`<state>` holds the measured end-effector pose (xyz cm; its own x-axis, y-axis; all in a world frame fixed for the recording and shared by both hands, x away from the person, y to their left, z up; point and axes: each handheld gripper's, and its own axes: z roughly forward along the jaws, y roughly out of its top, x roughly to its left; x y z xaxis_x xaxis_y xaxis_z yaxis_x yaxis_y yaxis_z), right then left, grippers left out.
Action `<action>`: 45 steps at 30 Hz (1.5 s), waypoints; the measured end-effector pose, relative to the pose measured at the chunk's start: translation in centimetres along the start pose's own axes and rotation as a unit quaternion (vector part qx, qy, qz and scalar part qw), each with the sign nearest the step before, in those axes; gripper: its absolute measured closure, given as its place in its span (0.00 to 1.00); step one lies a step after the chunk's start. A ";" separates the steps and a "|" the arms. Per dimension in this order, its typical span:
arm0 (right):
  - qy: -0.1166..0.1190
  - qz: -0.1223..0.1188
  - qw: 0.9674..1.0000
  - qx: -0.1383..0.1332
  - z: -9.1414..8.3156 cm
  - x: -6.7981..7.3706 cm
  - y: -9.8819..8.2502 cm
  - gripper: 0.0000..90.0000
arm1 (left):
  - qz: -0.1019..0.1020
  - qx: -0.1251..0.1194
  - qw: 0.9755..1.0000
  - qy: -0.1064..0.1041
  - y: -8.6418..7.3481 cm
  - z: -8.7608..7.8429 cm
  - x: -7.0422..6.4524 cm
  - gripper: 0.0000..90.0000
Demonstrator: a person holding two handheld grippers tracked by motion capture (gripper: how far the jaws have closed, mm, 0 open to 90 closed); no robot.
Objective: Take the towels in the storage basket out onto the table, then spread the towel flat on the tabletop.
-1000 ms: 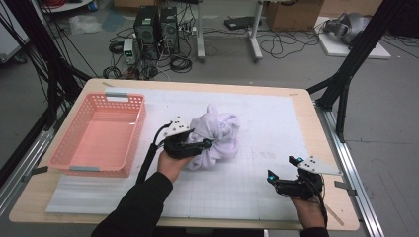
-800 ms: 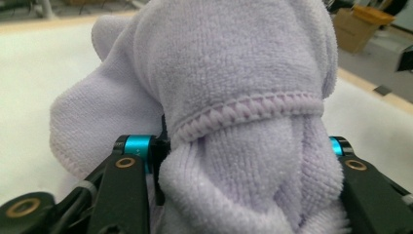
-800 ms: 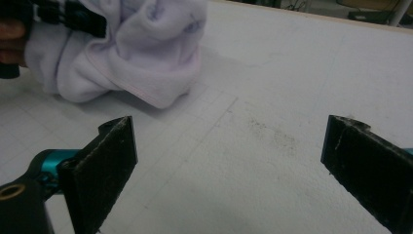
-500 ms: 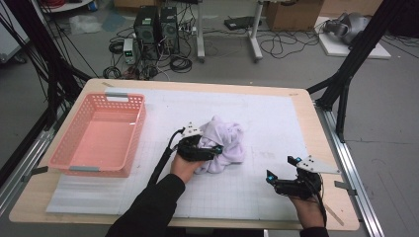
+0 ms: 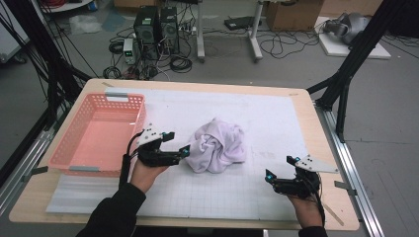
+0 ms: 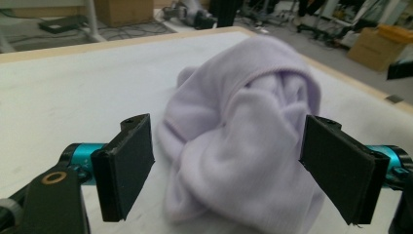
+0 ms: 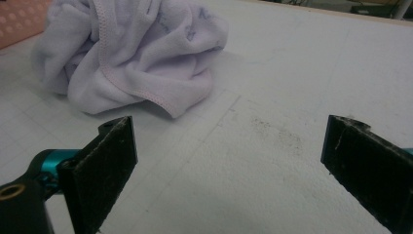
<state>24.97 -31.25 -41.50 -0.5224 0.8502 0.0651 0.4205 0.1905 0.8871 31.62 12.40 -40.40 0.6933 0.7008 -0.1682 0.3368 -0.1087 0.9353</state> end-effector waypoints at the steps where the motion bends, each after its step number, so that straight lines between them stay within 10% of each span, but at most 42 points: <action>1: 0.000 -0.003 1.000 -0.002 0.2 -0.1 0.0 0.05 | 0.002 -0.002 1.000 0.004 -0.4 -0.5 0.1 0.22; 39: -0.001 -0.001 1.000 0.004 1.3 0.3 0.5 0.06 | -0.004 -0.009 1.000 -0.007 -2.8 -2.5 -0.1 0.23; 45: -0.001 -0.008 1.000 0.011 2.4 0.8 1.1 0.23 | -0.004 -0.006 1.000 -0.013 -2.9 -2.4 -0.1 0.27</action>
<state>26.82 -29.20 -41.57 -0.5273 0.8482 0.0500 0.4279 0.2143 0.8780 29.04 14.33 -42.30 0.7067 0.6834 -0.1830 0.3344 -0.0948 0.9376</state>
